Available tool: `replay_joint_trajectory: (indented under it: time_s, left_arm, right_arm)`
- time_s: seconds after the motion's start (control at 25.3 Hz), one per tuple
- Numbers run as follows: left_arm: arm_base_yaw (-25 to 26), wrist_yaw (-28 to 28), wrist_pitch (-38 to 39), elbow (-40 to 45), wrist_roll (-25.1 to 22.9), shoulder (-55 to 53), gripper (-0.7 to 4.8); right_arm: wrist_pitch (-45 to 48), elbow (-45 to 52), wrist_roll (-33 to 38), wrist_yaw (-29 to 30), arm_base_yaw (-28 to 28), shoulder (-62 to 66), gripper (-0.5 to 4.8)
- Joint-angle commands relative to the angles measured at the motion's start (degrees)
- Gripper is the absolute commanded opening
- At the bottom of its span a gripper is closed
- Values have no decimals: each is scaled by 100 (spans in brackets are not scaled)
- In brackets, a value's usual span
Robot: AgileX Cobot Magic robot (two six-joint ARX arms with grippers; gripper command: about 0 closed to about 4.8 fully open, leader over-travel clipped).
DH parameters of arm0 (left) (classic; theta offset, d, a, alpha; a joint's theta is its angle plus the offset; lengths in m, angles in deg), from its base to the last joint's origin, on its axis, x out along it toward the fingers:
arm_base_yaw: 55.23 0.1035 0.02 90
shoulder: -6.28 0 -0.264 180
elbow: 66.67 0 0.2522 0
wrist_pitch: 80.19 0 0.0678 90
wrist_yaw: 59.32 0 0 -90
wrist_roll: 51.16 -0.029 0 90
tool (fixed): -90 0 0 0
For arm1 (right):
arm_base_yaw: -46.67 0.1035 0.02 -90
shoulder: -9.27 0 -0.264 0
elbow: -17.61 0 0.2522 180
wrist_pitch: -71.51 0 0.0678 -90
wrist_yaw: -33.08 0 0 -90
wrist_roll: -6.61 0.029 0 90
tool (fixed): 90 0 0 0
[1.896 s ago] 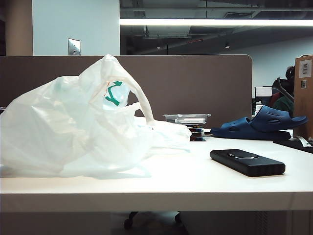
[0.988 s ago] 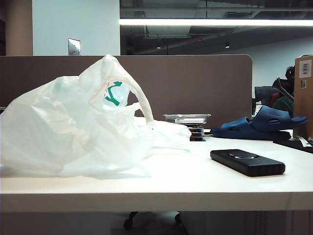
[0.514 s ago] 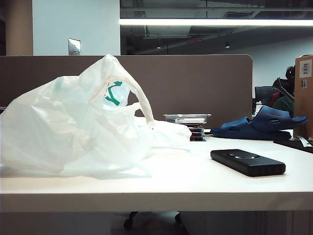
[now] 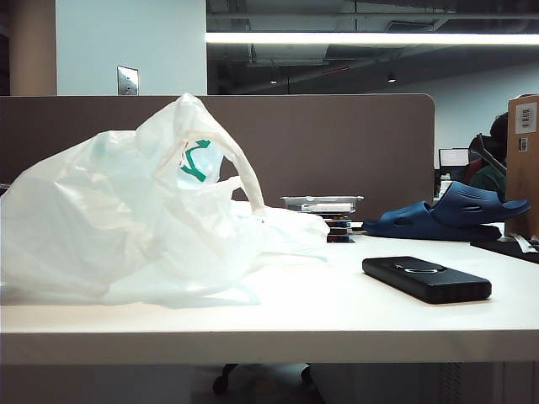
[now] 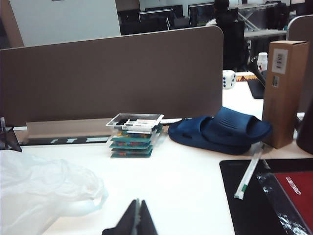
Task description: Put the power bank into the bag.
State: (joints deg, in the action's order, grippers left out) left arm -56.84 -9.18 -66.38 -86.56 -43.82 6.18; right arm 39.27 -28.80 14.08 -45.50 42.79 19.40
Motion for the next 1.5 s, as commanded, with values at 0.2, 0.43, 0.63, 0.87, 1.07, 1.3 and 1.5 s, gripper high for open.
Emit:
replay_joint_trajectory:
  time_s: [0.2, 0.43, 0.63, 0.87, 1.07, 1.3, 1.5]
  left_arm:
    - [-4, -42, 1001, -452, -955, -2, -6]
    - [-4, 20, 1539, -702, -1038, -2, -6]
    - [-4, 17, 1580, -726, -1056, -4, -6]
    - [-4, 20, 1582, -726, -1056, -2, -6]
    - [-4, 26, 1755, -721, -1058, -2, -6]
    - [-2, 610, 1829, -721, -1051, -2, -6]
    - [-4, 772, 1832, -721, -1049, -2, -6]
  right_arm:
    - [-1058, -979, 7, -74, -4, 404, -8]
    - [-1812, -2046, 7, -79, -2, 1281, -8]
    - [-3053, -3480, -129, 59, 0, 2433, -8]
    - [-4059, -4824, -511, 542, 4, 3650, -8]
    - [-4398, -5222, -621, 525, 262, 4291, -8]
    - [-4645, -5224, -621, 525, 929, 5047, -6]
    - [-4688, -5226, -619, 505, 1687, 6153, -5]
